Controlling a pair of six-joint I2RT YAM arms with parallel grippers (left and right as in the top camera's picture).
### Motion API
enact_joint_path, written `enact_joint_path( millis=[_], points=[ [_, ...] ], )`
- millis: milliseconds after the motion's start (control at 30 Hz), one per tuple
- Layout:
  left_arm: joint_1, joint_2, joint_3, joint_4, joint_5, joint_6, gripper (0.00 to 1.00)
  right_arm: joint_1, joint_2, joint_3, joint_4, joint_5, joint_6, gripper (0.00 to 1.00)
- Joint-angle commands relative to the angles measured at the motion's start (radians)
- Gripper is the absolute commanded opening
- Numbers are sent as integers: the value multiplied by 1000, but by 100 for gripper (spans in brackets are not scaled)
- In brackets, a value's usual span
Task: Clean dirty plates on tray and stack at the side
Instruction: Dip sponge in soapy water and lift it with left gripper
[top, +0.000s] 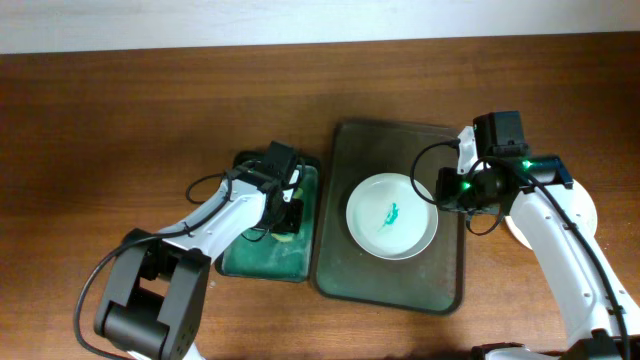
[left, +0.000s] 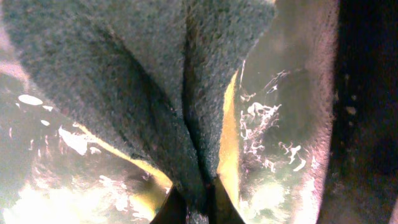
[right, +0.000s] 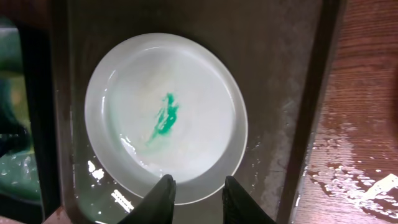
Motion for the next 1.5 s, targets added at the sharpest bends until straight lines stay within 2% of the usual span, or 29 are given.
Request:
enact_joint_path(
  millis=[0,67,167,200,367,433,500,533,567,600,633,767,900,933,1000,1067,1267,1367,1467],
  points=[
    [11,-4,76,-46,16,-1,9,6,-4,11,-5,27,-6,27],
    [11,-4,126,-108,13,-1,59,6,-4,11,-14,27,-6,27],
    [13,-4,152,-139,-22,-2,71,6,-4,11,-16,27,-6,27],
    [13,-3,152,-135,-33,-2,71,6,-4,11,-16,27,-6,27],
    [12,23,140,-97,-51,-2,57,6,-1,11,-15,40,25,27],
    [11,52,126,-82,-51,-2,56,4,2,10,-10,82,63,27],
    [10,86,120,-79,-30,-2,47,4,13,10,-5,92,65,27],
    [10,105,120,-79,-5,-2,46,4,20,10,-5,92,65,28],
    [10,121,120,-77,13,-2,34,4,28,10,-5,91,65,27],
    [11,132,120,-78,24,-2,10,4,36,9,-5,92,65,27],
    [11,132,120,-80,24,-2,0,4,43,9,-5,92,65,27],
    [13,97,167,-114,21,-2,0,-8,48,8,-5,92,66,27],
    [13,20,246,-177,20,-2,0,-80,48,-13,0,82,91,27],
    [13,-3,274,-187,20,-1,0,-107,49,-26,10,66,80,27],
    [11,-41,327,-188,20,6,0,-128,62,-38,21,-54,-37,26],
    [4,-48,369,-188,21,14,0,-116,89,-38,13,-86,-60,27],
    [-23,-47,381,-192,23,13,0,-93,279,-39,59,16,-14,27],
    [-6,-47,382,-203,28,13,0,-91,378,-39,76,-19,-43,26],
    [-8,-47,382,-194,97,13,0,-91,444,-39,90,-71,-91,20]
  ],
)
